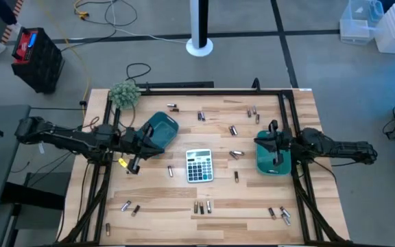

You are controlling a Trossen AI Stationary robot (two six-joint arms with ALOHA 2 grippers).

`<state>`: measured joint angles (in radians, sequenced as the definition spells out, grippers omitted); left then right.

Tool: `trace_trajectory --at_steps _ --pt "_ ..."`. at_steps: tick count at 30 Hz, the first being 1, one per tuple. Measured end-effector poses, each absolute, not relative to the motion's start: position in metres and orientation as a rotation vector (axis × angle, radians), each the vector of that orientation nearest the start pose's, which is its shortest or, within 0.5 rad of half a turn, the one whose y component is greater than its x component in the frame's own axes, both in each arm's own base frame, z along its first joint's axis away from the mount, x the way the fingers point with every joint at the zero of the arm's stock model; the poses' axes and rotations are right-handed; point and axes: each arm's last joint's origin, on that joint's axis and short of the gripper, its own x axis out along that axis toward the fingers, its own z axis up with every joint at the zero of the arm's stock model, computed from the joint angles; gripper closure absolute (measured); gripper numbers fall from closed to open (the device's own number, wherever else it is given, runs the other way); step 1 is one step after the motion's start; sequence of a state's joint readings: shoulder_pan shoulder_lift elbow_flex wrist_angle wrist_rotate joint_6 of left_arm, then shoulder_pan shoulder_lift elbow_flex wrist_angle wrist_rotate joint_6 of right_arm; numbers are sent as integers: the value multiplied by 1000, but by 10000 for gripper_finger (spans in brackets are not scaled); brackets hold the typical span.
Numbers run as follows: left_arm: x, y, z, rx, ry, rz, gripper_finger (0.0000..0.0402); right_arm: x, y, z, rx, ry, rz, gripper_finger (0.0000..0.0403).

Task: Sort batteries
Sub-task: Put the silver/black battery into the blue bin

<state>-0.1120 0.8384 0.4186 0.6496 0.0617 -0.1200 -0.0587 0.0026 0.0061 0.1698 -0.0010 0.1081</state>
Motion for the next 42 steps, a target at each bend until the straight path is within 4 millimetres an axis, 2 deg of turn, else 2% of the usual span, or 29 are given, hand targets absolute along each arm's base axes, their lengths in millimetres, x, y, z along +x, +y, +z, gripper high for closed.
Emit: trace_trajectory --at_steps 2,5,10,16,21,25,32,42 --pt "187 -23 268 -143 -133 -185 401 95 -7 184 102 -187 -58 359" --pt "188 -27 247 -231 90 -187 400 95 -8 186 124 -198 -66 359" --pt "179 -49 224 -356 363 -186 370 94 -10 188 120 -207 -95 359" --pt "162 -73 209 -361 563 -134 296 94 -14 188 116 -213 -132 359" --pt "142 -77 213 -373 819 47 254 93 -16 189 114 -216 -153 359" --pt "136 -76 216 -363 931 180 247 93 -17 189 113 -217 -166 359" --pt "135 -78 187 -312 1237 353 246 92 -19 190 110 -223 -185 359" --pt "145 -86 157 -196 1408 432 246 91 -23 190 106 -221 -228 359"
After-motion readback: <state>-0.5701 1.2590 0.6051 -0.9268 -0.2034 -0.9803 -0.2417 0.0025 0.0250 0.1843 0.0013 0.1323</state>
